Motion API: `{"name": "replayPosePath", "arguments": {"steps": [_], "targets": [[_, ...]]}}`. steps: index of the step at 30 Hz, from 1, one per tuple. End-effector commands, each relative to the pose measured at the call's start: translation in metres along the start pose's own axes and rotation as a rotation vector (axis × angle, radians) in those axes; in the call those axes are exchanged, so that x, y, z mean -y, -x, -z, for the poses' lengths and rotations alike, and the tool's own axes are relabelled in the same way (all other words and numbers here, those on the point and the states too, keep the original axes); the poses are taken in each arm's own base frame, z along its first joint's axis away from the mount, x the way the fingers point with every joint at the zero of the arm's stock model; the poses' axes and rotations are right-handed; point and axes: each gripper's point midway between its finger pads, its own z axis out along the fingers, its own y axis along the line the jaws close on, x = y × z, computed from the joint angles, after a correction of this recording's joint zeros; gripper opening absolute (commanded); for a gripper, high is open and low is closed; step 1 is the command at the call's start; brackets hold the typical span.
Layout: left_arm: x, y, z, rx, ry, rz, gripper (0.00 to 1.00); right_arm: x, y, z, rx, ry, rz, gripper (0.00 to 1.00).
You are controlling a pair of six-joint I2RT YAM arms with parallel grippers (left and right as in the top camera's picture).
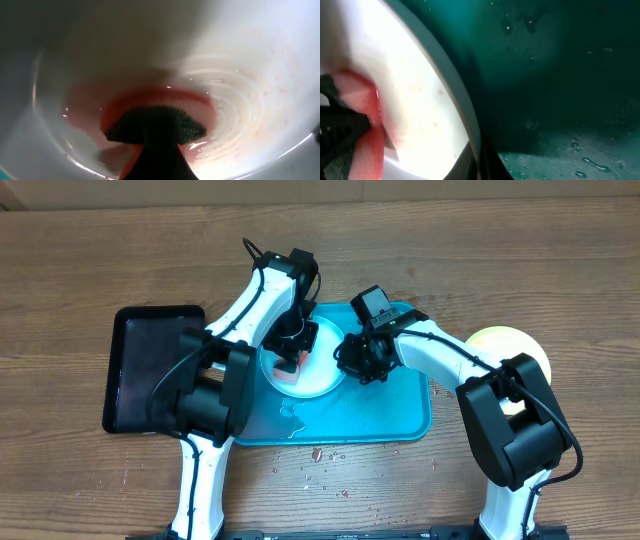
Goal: Clean dirty plates on tray and stack at the side
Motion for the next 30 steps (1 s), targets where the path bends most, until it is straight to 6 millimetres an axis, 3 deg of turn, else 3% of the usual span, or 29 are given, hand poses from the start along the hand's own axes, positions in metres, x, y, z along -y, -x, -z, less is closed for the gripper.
{"name": "replayPosePath", "arguments": {"steps": [1,7,16,21,27,30], "targets": [[0.011,0.02,-0.001,0.05,-0.013,0.014,0.04,-0.003,-0.02,-0.019,-0.081,0.008,0.038,0.04],[0.014,0.022,0.031,0.12,-0.034,-0.005,0.04,0.005,-0.01,-0.014,-0.092,0.034,0.027,0.04],[0.002,0.008,0.085,0.222,-0.035,0.0,0.04,0.012,-0.01,-0.016,-0.105,0.07,0.012,0.04],[-0.002,-0.004,0.09,0.256,-0.014,0.029,0.05,0.012,-0.01,-0.016,-0.106,0.069,0.011,0.04],[-0.005,-0.028,0.09,0.416,-0.044,0.049,0.04,0.012,-0.009,-0.016,-0.104,0.071,0.015,0.04],[-0.007,-0.03,0.085,0.482,-0.05,0.044,0.04,0.008,-0.009,-0.016,-0.102,0.084,0.018,0.04]]}}
